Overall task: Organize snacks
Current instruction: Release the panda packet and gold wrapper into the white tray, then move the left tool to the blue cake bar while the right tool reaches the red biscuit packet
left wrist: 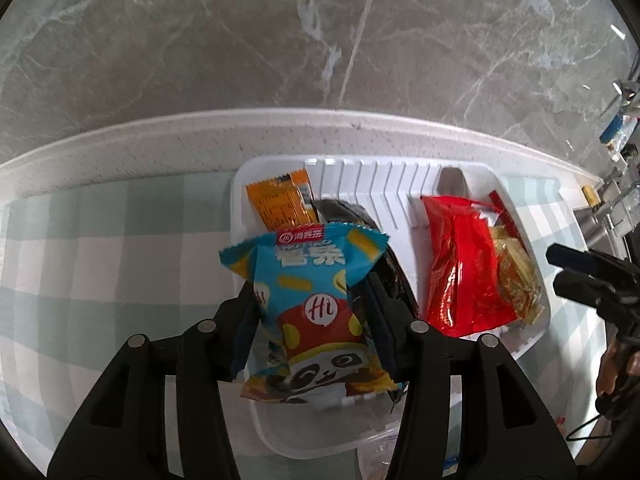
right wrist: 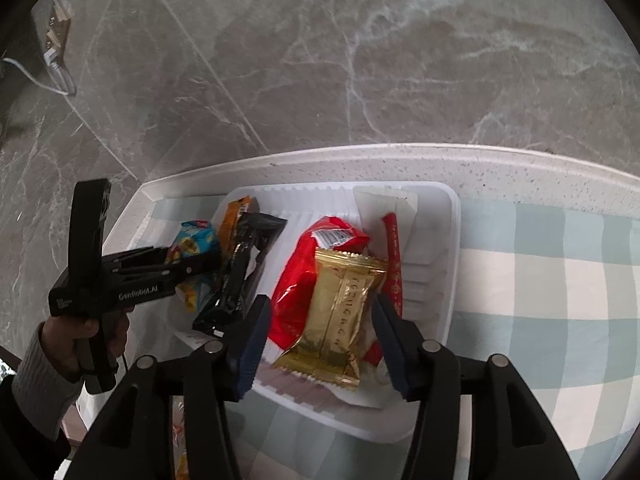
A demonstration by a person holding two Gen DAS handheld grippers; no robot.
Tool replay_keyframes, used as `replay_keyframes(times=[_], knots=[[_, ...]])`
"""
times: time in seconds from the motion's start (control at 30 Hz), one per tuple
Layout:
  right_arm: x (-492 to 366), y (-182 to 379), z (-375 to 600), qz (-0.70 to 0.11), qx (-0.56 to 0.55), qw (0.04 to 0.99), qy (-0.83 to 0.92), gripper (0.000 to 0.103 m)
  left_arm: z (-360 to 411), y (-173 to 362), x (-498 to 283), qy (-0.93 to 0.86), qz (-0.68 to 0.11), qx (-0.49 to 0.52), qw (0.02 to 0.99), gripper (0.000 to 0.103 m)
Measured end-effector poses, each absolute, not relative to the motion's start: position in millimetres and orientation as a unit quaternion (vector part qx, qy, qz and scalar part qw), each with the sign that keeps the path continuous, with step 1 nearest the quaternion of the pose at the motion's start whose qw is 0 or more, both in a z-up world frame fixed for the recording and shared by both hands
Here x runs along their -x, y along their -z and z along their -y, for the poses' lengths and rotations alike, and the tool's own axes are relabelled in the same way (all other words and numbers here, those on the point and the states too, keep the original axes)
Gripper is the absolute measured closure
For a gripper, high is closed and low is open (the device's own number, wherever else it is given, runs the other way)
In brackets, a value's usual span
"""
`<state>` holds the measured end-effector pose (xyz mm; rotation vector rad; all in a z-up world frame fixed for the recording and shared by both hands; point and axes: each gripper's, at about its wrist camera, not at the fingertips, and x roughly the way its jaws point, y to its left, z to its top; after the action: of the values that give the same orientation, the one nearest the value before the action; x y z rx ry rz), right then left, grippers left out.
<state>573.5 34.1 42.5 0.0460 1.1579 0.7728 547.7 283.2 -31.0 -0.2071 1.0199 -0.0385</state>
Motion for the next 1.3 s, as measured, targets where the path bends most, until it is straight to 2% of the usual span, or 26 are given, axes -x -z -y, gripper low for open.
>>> replay_keyframes(times=[0.43, 0.8, 1.03, 1.3], knots=[[-543.1, -70.4, -14.6, -0.515, -0.033, 0.774, -0.366, 0.045, -289.0, -9.3, -525.0, 0.009, -0.447, 0.108, 0.888, 0.053], [-507.6, -88.8, 7.1, -0.505, -0.027, 0.779, -0.37, 0.041, -258.7, -36.1, -464.1, 0.026, -0.43, 0.078, 0.899, 0.053], [-468.8, -91.4, 25.7, -0.508, -0.015, 0.778, -0.37, 0.04, -234.8, -29.4, -411.6, 0.044, -0.445, 0.074, 0.891, 0.053], [-419.5, -83.4, 54.9, -0.522, 0.014, 0.775, -0.355, 0.039, -193.3, 2.4, -344.8, 0.073, -0.484, 0.09, 0.868, 0.053]])
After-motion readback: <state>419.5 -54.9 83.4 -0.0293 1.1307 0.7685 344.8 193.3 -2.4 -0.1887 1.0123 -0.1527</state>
